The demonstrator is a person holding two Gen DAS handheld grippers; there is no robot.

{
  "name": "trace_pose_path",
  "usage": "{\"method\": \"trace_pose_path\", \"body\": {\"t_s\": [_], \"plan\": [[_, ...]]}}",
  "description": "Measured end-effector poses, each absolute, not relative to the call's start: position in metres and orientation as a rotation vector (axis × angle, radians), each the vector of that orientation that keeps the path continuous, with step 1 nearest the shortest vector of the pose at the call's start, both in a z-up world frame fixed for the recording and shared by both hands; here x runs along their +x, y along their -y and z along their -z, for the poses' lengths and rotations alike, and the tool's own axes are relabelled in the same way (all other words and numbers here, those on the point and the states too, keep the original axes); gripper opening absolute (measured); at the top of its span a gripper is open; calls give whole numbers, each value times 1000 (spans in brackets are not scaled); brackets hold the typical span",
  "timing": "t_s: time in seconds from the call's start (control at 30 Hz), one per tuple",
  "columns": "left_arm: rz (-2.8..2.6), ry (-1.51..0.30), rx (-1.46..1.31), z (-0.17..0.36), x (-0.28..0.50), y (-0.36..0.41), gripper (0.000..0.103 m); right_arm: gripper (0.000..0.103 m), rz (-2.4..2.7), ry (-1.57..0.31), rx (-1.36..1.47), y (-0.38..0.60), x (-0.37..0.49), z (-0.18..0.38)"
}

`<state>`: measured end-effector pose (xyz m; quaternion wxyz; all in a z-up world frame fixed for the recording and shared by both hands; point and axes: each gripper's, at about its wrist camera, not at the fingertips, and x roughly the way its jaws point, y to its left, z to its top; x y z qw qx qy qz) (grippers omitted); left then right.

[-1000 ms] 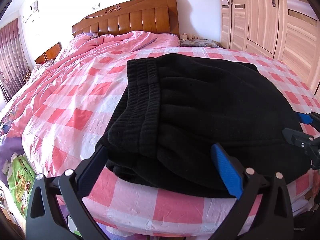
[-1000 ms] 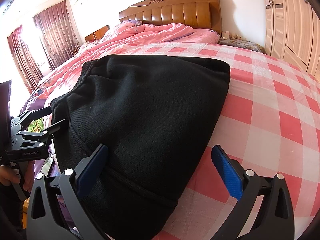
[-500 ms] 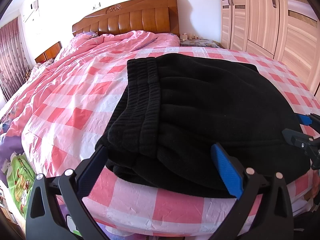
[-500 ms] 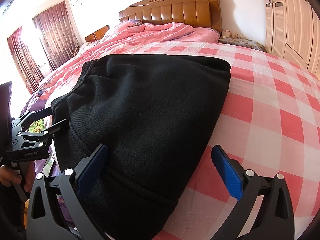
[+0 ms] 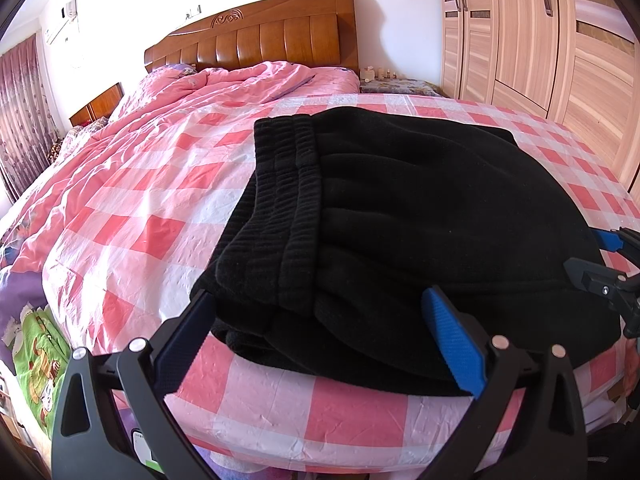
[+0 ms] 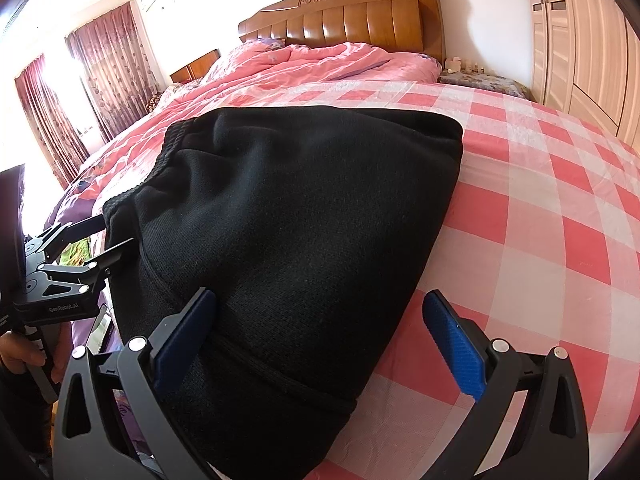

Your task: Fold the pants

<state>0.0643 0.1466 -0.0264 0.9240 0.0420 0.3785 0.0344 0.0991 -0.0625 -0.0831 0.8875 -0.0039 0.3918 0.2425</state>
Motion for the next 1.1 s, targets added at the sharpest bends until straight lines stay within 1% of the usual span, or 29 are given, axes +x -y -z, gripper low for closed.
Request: {"method": "trace_pose_path", "body": {"t_s": [0.4, 0.6, 0.7, 0.73, 0.83, 0.9, 1.1], "plan": [[-73, -785, 89, 27, 64, -145, 102, 99, -492, -825, -20, 62, 99, 82], [-110, -840, 135, 17, 62, -136, 102, 99, -488, -911, -93, 62, 82, 65], [-193, -787, 244, 5, 45, -123, 102, 99, -483, -880, -186, 61, 53, 54], [-224, -742, 309, 0, 36, -113, 102, 99, -486, -862, -192, 63, 41, 51], [-287, -655, 392, -10, 17, -96, 102, 99, -485, -824, -168, 70, 17, 44], [-304, -620, 395, -17, 7, -85, 102, 99, -463, -793, -167, 74, 5, 41], [-234, -579, 265, -30, -11, -60, 102, 99, -424, -743, -132, 88, -10, 34]]}}
